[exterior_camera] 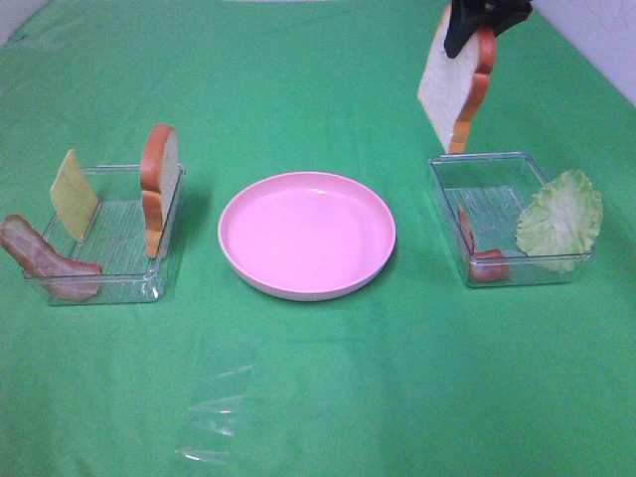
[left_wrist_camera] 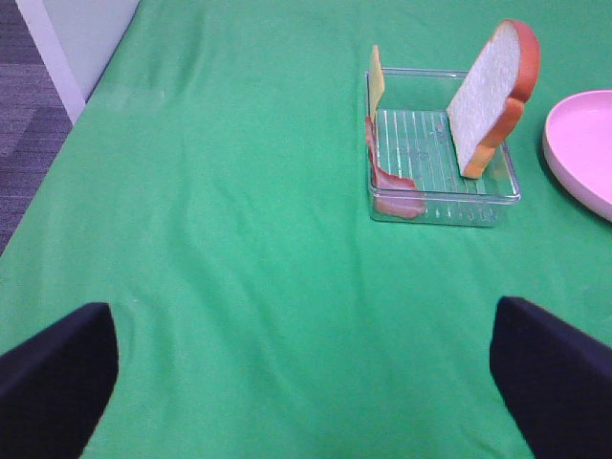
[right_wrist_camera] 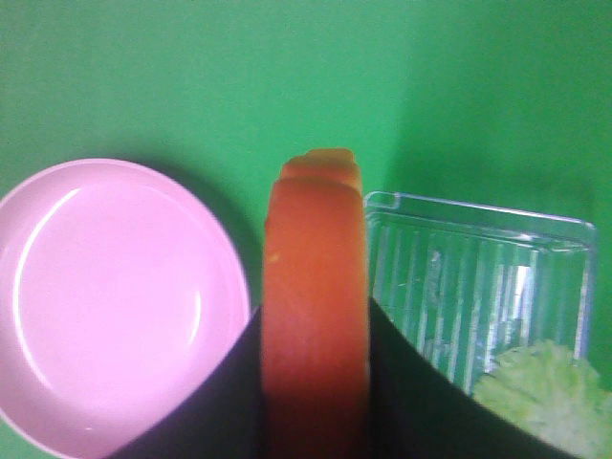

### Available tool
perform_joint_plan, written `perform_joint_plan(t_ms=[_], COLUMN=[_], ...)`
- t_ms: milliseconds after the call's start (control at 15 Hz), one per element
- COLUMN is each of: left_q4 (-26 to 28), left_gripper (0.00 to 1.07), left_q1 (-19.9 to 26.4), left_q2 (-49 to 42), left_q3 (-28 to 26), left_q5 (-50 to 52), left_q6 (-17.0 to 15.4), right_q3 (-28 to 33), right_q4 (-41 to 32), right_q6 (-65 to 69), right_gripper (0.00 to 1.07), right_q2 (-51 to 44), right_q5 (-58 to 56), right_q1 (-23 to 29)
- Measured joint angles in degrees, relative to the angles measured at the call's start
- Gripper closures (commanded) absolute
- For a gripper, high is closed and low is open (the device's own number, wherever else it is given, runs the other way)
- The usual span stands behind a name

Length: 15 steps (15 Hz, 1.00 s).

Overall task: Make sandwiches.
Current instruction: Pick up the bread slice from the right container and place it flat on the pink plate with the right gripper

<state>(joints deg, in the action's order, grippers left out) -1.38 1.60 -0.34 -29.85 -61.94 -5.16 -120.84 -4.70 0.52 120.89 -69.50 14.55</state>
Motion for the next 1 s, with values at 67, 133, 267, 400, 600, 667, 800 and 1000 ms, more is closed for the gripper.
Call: perform_joint_plan(t_ms=[67,133,267,400,600,667,800,1000], left_q4=[0.0,0.0,0.0,0.0,0.0,0.0,0.0,0.0], left_gripper=[0.07,0.07,0.07,0.07,0.07,0.07,0.07,0.07], left_q1=[0.0,0.0,0.0,0.0,0.0,0.0,0.0,0.0], left_q2=[0.0,0.0,0.0,0.0,0.0,0.0,0.0,0.0], left_q3=[0.0,0.0,0.0,0.0,0.0,0.0,0.0,0.0], left_q5=[0.0,0.0,0.0,0.0,0.0,0.0,0.0,0.0], left_q6=[0.0,0.0,0.0,0.0,0.0,0.0,0.0,0.0], right_q3=[0.0,0.0,0.0,0.0,0.0,0.0,0.0,0.0], right_q4=[-0.5,-1.4,-3.7,-9.6,-15.1,-16.2,-16.9,-16.9], right_q6=[-0.1,-0.5,-0.5,-1.4,-3.6,-4.5,-5.1,-5.6], right_gripper=[1.07,1.07,1.07,1.07,1.07,1.07,1.07,1.07], right_q2=[-0.1,-0.1,0.1,2.8,7.0,8.7,11.3,14.3], right_q5=[0.0,0.0,0.0,-0.3,-0.3,0.2,1.5,3.8], right_q1=[0.9,2.9,6.9,11.3,12.1,12.1,12.1,12.1])
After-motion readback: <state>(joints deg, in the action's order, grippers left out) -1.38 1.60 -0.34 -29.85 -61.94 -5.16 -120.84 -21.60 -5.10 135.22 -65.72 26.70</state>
